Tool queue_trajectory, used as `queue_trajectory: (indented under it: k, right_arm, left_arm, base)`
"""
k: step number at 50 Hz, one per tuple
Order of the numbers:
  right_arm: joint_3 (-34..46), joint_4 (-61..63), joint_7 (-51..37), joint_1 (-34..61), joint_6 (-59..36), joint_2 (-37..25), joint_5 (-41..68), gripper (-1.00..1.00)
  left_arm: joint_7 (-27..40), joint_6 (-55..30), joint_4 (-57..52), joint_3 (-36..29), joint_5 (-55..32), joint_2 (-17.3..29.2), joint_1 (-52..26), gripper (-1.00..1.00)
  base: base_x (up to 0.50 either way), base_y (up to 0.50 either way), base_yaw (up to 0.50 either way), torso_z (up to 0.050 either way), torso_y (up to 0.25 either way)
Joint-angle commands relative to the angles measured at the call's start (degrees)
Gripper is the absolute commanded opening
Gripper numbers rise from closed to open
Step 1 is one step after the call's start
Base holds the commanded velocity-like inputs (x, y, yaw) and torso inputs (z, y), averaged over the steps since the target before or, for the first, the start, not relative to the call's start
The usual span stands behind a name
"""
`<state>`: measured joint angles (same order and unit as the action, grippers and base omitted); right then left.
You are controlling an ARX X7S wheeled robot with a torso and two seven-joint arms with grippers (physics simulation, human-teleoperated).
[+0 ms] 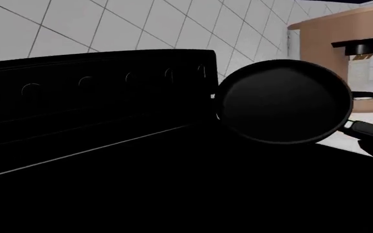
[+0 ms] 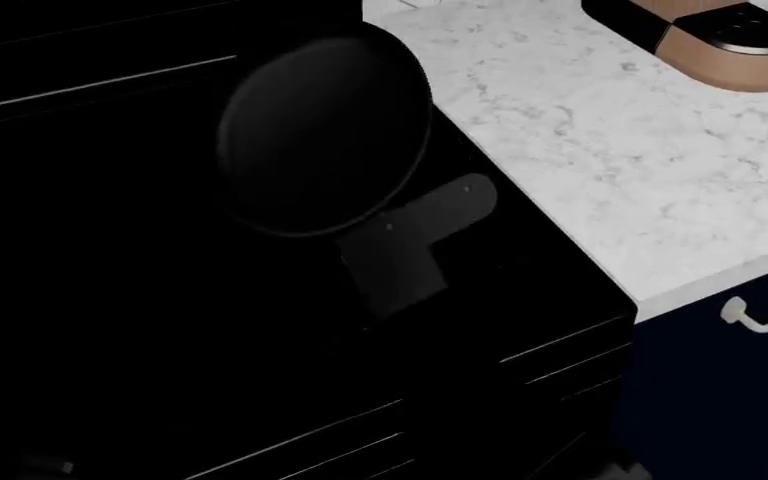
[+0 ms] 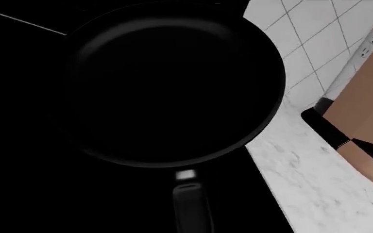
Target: Pick up the pan and dump the vegetables in it onto the plate. Then return the pan to the stove.
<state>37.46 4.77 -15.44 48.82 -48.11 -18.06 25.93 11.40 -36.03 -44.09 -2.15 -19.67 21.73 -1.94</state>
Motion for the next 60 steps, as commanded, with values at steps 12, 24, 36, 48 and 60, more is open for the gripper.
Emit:
queue_trajectory:
  k: [12, 24, 36, 48, 60]
  right_arm:
    - [-18.1, 2.4, 13.3, -9.3, 6.0, 1.3, 1.3, -1.0]
    - [-21.0, 0.8, 16.8, -15.7, 5.8, 2.1, 8.0, -1.0]
    - [-21.6, -4.7, 19.0, -17.3, 9.6, 3.2, 8.4, -1.0]
    - [-18.1, -11.9, 20.5, -12.9, 12.2, 4.9, 4.7, -1.0]
    - [-15.2, -22.2, 22.6, -8.6, 15.0, 7.5, 1.9, -1.0]
  left_arm:
    - [-0.6, -0.2, 0.1, 0.2, 1.2, -0.8, -0.4, 1.0]
    - [0.4, -0.6, -0.4, -0.8, 1.9, -0.8, -0.5, 1.0]
    - [0.3, 1.6, 1.0, -0.9, 2.6, -0.4, 0.4, 1.0]
    - [0.1, 3.5, 2.1, -1.1, 2.8, -0.3, 1.5, 1.0]
    - [0.4, 4.0, 1.7, -0.4, 2.3, -0.2, 2.3, 1.0]
  base:
    - [0.0, 0.0, 0.0, 0.0, 0.002]
    - [0.0, 0.0, 0.0, 0.001, 0.002]
    - [0.0, 0.0, 0.0, 0.001, 0.002]
    - [0.0, 0.0, 0.0, 0.0, 0.003]
    - [0.0, 0.0, 0.0, 0.0, 0.0]
